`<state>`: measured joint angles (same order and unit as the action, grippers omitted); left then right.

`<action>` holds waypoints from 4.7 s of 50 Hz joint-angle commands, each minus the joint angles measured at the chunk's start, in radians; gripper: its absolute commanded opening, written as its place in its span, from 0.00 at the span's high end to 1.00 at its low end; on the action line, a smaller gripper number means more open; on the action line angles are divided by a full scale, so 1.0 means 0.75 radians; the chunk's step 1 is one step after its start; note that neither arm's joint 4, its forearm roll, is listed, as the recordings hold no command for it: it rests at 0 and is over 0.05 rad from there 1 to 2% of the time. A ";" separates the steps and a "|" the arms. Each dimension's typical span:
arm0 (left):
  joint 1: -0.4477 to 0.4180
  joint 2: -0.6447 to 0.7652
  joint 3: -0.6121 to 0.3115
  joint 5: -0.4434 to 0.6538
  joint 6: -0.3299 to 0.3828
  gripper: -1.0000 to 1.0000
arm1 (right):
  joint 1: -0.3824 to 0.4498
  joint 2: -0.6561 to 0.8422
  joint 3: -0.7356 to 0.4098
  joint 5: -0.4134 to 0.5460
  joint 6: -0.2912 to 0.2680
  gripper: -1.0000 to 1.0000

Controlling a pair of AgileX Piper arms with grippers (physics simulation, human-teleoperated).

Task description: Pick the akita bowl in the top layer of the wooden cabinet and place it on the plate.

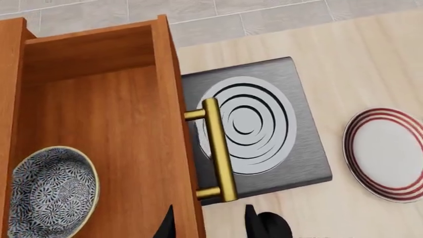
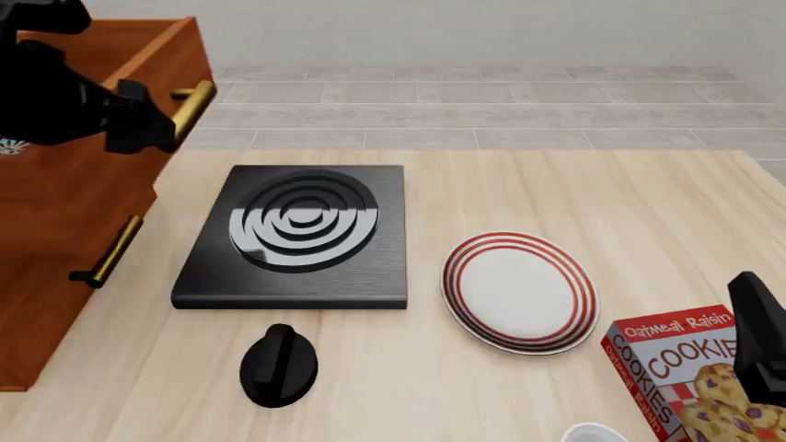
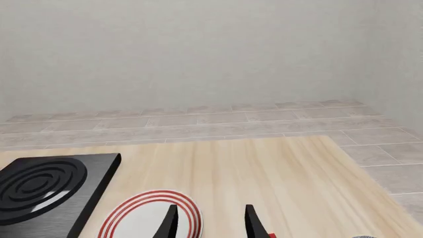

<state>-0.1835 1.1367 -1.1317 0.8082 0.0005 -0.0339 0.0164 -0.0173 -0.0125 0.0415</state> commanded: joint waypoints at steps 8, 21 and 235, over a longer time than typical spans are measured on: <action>-0.117 0.017 -0.033 0.005 -0.027 0.00 | -0.003 0.034 -0.003 -0.030 0.007 0.00; -0.153 0.026 -0.043 0.001 -0.037 0.00 | -0.004 0.029 -0.003 -0.024 0.009 0.00; 0.312 0.307 -0.316 0.015 0.347 0.00 | -0.009 -0.021 0.004 0.014 0.002 0.00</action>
<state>0.0519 1.3666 -1.4012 0.8357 0.2605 -0.0399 0.0010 -0.0143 -0.0024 0.0430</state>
